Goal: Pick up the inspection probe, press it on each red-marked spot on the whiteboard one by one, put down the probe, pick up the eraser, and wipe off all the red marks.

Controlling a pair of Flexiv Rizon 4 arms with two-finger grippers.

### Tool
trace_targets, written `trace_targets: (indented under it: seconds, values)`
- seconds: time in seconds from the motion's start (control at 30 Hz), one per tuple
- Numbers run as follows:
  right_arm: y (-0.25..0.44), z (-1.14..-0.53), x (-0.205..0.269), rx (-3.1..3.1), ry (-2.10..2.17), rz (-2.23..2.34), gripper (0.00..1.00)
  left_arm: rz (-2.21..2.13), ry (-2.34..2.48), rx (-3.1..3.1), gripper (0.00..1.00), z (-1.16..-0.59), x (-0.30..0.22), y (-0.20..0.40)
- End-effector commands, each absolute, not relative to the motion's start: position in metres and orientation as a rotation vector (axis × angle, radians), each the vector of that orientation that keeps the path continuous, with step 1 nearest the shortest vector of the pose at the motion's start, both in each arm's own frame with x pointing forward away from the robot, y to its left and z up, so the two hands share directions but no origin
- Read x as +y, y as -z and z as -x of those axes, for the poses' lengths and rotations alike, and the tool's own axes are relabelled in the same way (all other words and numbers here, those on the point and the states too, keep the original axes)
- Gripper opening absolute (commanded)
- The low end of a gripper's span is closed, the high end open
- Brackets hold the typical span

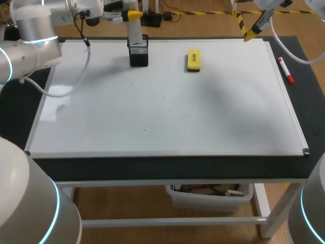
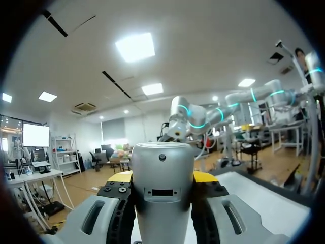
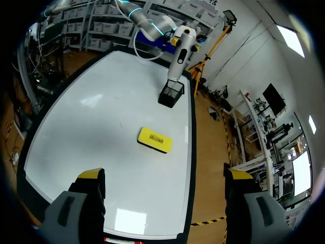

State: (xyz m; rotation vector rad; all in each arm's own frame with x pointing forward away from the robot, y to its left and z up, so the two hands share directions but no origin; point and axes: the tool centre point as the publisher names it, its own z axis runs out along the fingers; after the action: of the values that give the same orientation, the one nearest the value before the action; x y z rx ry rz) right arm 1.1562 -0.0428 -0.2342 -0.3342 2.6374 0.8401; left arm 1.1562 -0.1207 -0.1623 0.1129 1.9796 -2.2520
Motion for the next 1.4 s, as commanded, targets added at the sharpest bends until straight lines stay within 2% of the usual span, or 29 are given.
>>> trace_targets:
  seconds: [0.03,1.4]
  values:
    - [0.234,-1.156,-0.043,2.640,-0.837,0.337,1.00,-0.338,2.333,2.056,0.00,-1.165,-0.122,0.169]
    - [0.234,-1.156,-0.043,2.640,-0.837,0.337,1.00,-0.252,2.364,2.130,0.00,-1.204,-0.135,0.244]
